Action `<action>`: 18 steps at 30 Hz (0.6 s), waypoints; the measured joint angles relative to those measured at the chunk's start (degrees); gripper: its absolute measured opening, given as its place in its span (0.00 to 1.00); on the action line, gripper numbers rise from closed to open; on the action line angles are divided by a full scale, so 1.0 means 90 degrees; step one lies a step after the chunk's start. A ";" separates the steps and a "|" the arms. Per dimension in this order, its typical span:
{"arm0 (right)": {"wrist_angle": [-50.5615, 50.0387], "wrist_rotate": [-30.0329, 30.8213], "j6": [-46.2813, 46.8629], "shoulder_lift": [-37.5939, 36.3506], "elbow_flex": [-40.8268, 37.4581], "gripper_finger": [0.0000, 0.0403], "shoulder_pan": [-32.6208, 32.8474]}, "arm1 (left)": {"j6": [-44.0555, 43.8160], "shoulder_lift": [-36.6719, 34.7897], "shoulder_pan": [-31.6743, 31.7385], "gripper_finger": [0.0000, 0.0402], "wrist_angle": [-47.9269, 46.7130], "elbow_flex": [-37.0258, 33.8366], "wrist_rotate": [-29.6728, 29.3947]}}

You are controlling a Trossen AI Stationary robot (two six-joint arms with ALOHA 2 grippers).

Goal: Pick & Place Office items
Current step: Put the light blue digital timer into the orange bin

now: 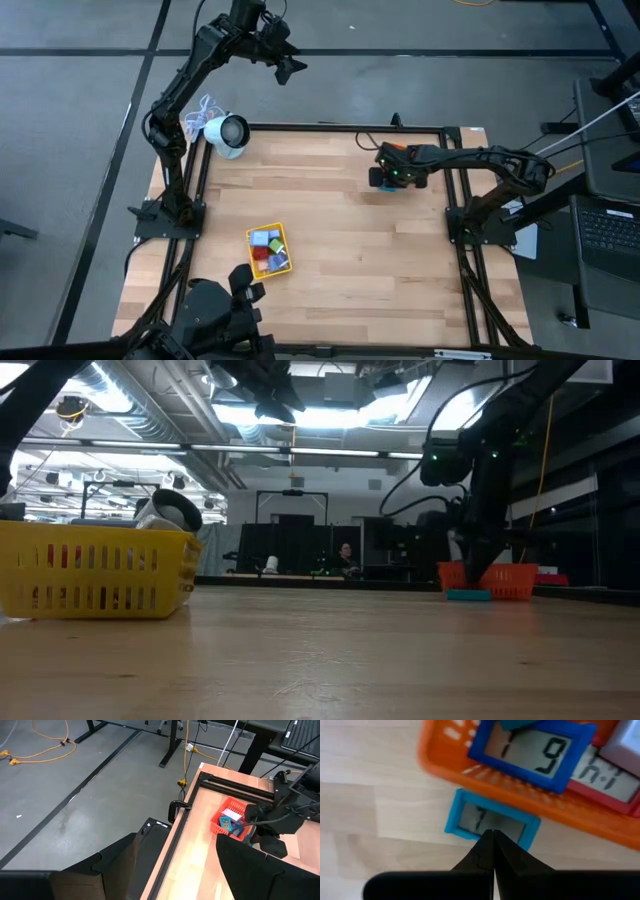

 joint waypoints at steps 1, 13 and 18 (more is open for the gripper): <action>0.0018 0.0005 0.0002 0.0000 -0.0037 0.00 -0.0004 | 0.0000 0.0000 0.0000 0.66 0.0000 -0.0002 -0.0001; 0.0339 -0.0364 0.0152 -0.0010 -0.0272 0.00 0.0189 | -0.0007 0.0002 0.0000 0.66 -0.0042 -0.0001 -0.0001; 0.0594 -0.0945 0.0429 -0.0003 -0.0291 0.00 0.0654 | -0.0024 0.0002 0.0000 0.66 -0.0114 0.0000 0.0001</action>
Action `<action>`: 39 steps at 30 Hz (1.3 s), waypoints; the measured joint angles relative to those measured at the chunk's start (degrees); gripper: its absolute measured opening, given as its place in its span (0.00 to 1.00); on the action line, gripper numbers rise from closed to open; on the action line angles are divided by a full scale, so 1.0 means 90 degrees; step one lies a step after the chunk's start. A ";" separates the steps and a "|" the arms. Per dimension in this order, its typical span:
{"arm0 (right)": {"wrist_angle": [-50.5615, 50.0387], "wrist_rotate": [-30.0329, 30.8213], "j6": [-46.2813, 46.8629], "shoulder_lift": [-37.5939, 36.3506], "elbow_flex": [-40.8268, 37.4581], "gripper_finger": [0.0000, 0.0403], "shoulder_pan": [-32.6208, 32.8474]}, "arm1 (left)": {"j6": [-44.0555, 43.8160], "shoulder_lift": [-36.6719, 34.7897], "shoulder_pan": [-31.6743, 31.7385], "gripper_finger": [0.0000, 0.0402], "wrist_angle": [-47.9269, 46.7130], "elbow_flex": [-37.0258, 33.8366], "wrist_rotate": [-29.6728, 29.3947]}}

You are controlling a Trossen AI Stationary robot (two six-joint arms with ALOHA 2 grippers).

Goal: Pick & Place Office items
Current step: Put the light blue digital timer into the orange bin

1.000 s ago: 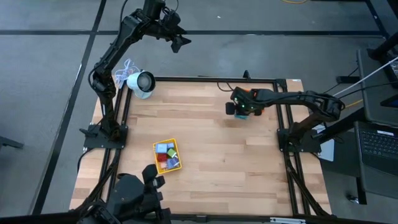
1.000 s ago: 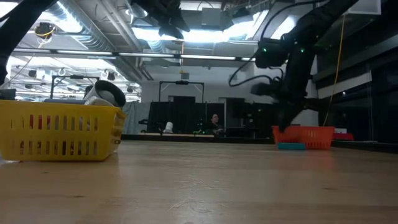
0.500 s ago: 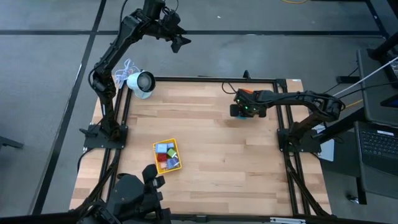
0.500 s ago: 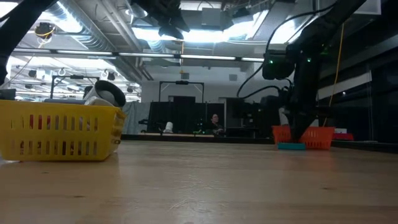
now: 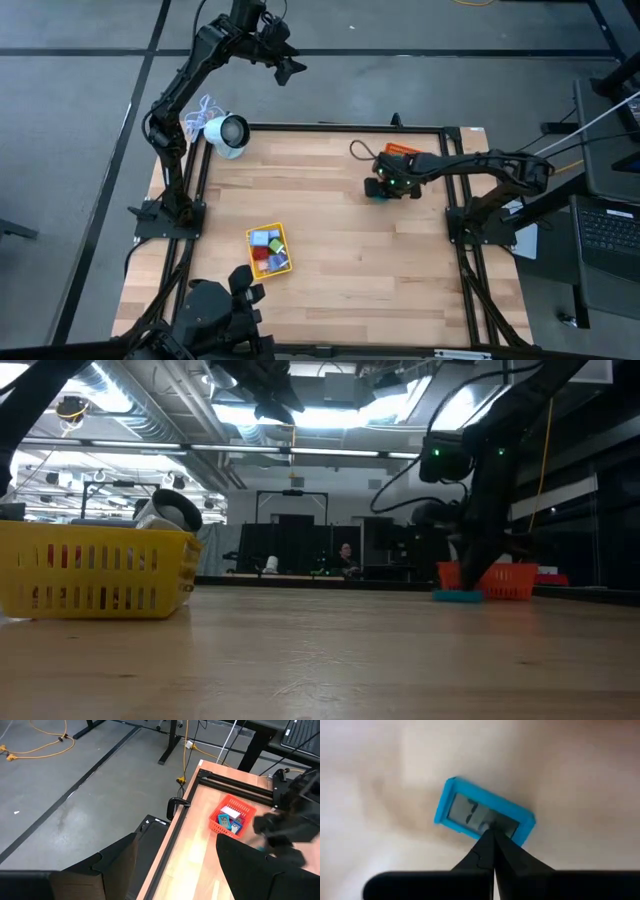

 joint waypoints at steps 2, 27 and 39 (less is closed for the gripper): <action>0.0173 -0.0272 0.0183 0.0005 -0.0005 0.00 0.0292 | -0.0001 0.0000 0.0000 0.66 0.0000 -0.0001 0.0000; -0.0371 0.0670 -0.1052 -0.0041 0.1558 0.26 0.1526 | -0.0052 0.0000 -0.0002 0.66 0.0004 0.0000 0.0002; -0.1104 0.0641 -0.2611 -0.0037 0.1727 0.69 0.0833 | -0.0059 0.0000 -0.0002 0.66 -0.0047 0.0000 0.0002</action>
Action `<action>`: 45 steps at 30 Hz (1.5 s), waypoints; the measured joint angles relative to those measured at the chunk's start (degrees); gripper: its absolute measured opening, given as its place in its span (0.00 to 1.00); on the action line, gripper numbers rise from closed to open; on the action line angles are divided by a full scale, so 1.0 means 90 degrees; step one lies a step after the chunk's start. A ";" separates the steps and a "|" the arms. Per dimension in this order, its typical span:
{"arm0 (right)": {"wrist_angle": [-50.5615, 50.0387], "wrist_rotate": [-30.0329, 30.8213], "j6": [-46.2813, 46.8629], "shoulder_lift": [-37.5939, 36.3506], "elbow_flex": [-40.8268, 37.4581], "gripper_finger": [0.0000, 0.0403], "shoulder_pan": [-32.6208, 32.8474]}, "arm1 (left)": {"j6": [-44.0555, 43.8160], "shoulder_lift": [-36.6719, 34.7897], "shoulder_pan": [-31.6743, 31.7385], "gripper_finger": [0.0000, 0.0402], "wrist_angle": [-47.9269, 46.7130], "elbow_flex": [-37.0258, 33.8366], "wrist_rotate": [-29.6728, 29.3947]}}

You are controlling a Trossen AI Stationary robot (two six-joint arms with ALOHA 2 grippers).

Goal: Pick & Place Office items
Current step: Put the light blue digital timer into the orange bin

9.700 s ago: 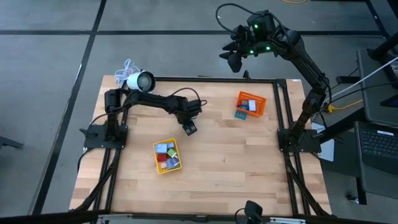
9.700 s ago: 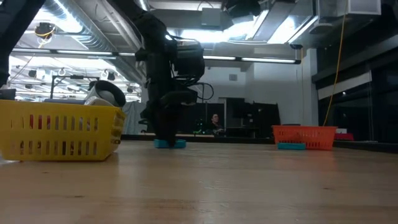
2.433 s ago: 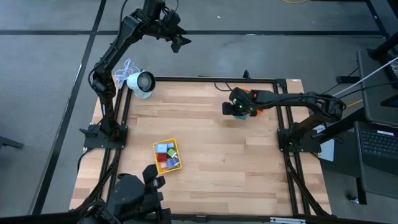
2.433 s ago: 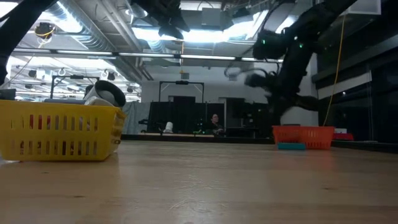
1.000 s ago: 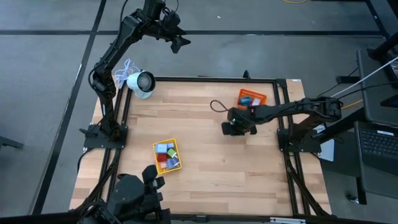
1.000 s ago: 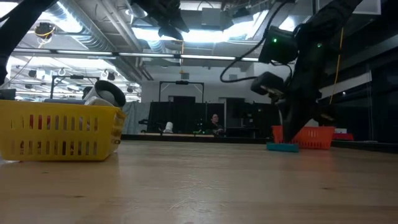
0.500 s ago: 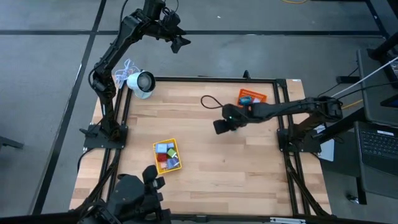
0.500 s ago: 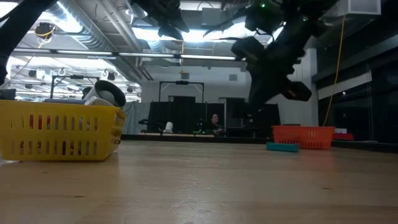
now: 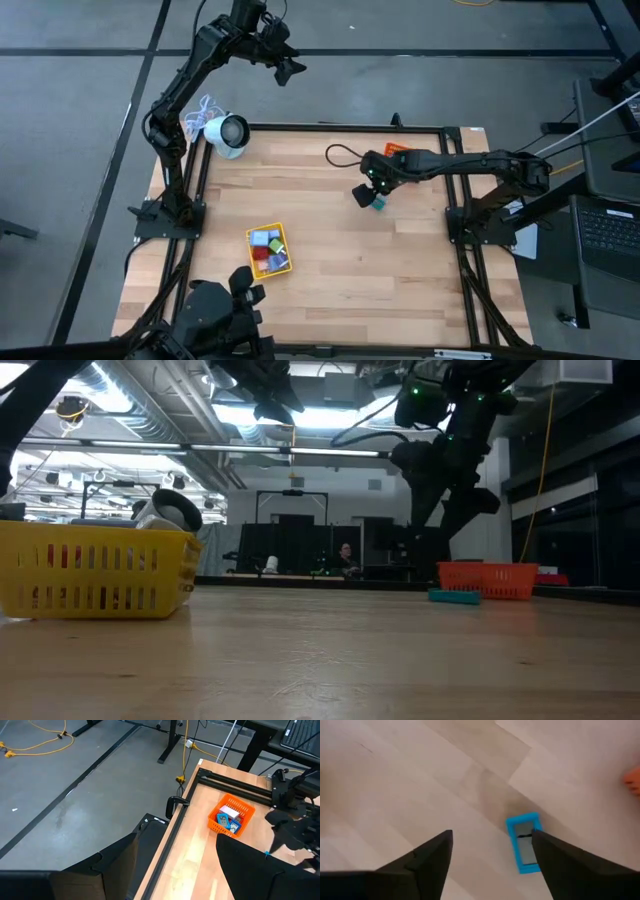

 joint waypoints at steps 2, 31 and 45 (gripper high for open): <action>-0.0117 -0.0015 -0.0366 0.0001 0.0000 0.70 -0.0122 | 0.0000 0.0000 0.0000 0.66 -0.0002 0.0000 0.0000; 0.0199 -0.0379 -0.1872 0.1682 -0.0143 0.56 -0.0486 | -0.0010 0.0000 0.0033 0.66 -0.0276 -0.0001 -0.0017; 0.0220 -0.0766 -0.1809 0.1687 -0.0151 0.36 -0.0733 | 0.0005 0.0000 0.0250 0.66 -0.0291 -0.0002 -0.0019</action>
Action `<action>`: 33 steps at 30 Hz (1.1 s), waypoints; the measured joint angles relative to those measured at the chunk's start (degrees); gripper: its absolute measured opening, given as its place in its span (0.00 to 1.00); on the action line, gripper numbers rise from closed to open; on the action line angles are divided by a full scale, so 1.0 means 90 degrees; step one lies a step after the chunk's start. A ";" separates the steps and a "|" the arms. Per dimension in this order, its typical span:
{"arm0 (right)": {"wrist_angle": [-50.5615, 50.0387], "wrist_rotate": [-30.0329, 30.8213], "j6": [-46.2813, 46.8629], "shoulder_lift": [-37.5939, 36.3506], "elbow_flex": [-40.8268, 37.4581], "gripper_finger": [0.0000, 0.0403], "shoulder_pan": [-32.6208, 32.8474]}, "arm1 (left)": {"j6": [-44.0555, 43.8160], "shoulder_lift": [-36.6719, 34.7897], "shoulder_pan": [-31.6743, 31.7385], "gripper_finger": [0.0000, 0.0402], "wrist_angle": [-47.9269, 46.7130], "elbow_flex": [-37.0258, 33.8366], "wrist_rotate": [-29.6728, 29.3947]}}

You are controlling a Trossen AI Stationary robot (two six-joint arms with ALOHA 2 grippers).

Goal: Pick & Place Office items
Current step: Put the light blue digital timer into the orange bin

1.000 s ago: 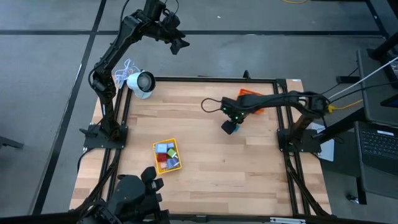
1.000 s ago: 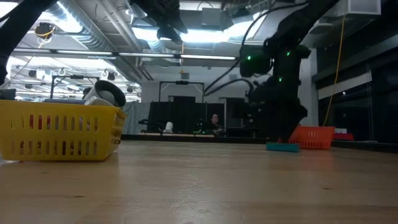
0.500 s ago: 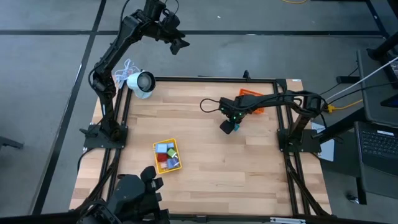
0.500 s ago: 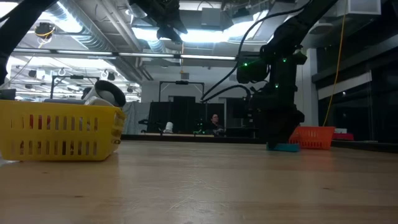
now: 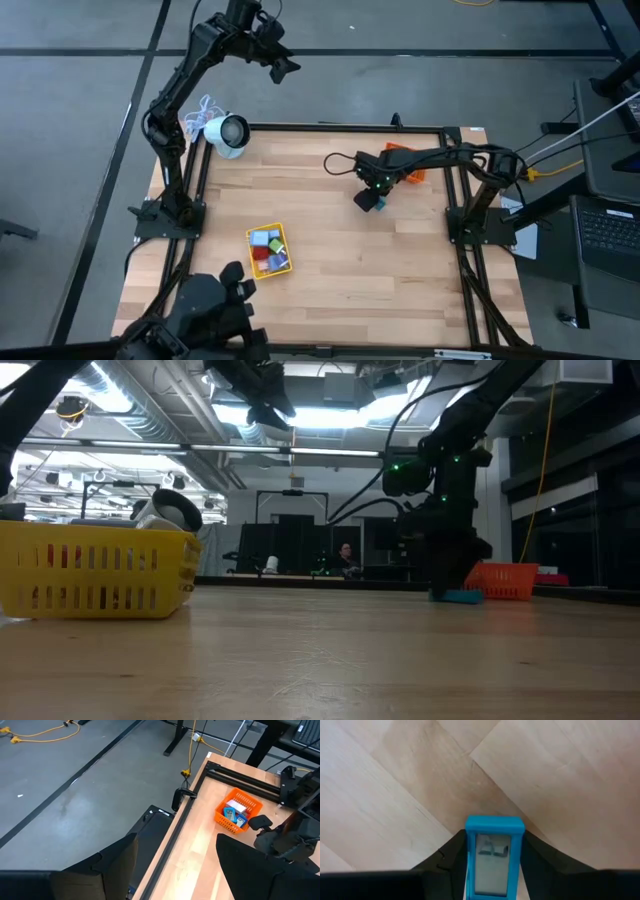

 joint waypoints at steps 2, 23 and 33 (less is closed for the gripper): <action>-0.0016 -0.0148 0.0105 0.0010 0.0049 0.36 -0.0012 | 0.0006 0.0000 0.0005 0.66 0.0000 0.0002 -0.0002; -0.1609 0.0176 -0.1250 0.0030 0.3710 0.36 -0.1086 | 0.0053 0.0000 0.0000 0.66 0.0041 0.0000 0.0015; -0.3199 0.0843 -0.2100 -0.0500 0.3857 0.36 -0.1863 | 0.0104 0.0000 0.0005 0.66 0.0134 0.0002 0.0015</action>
